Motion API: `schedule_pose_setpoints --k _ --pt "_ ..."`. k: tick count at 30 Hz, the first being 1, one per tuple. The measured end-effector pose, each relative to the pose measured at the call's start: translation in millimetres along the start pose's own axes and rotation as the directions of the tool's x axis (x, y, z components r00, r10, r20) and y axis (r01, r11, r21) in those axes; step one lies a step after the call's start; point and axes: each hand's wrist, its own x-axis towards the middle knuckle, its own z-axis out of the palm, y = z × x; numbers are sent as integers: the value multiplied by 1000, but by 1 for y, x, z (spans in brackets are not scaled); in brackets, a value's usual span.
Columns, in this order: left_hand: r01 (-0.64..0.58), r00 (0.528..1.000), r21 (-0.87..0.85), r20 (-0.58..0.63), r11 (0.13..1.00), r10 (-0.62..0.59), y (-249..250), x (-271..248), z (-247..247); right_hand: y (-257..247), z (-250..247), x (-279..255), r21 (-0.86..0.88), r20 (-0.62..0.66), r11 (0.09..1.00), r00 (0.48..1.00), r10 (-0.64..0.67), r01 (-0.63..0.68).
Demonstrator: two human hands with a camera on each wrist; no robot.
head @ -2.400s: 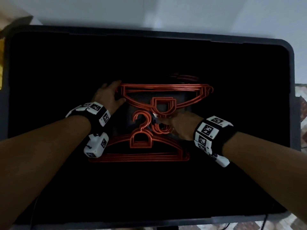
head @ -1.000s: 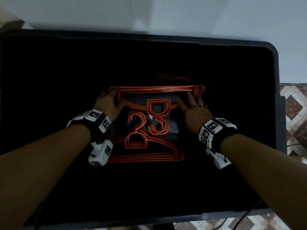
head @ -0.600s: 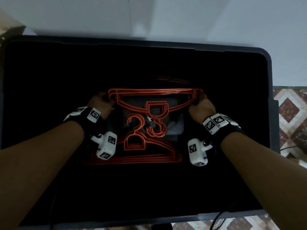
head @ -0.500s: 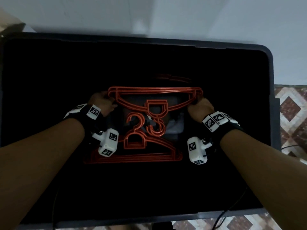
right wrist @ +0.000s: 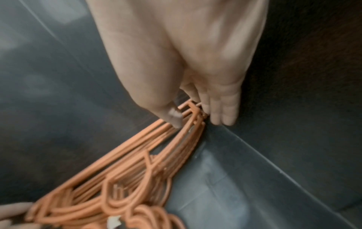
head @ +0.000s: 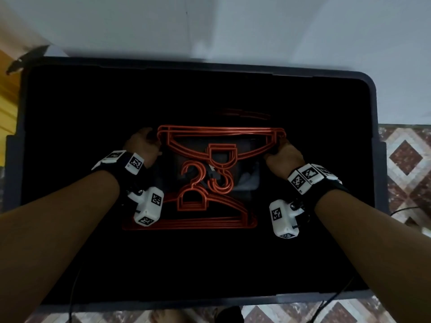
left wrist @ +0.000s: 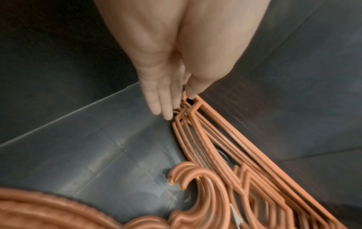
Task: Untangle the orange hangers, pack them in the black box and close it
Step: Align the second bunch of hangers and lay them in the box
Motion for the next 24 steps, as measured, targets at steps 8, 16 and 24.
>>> schedule_pose_setpoints --k 8,16,24 --pt "-85 996 81 27 993 83 19 -11 1 0 8 7 228 96 965 990 107 -126" --pt "-138 990 229 -8 964 144 28 -20 0 6 13 21 359 102 923 989 110 -140" --pt "-103 993 289 -29 952 117 27 -43 -8 4 7 0 305 141 948 989 52 -93"
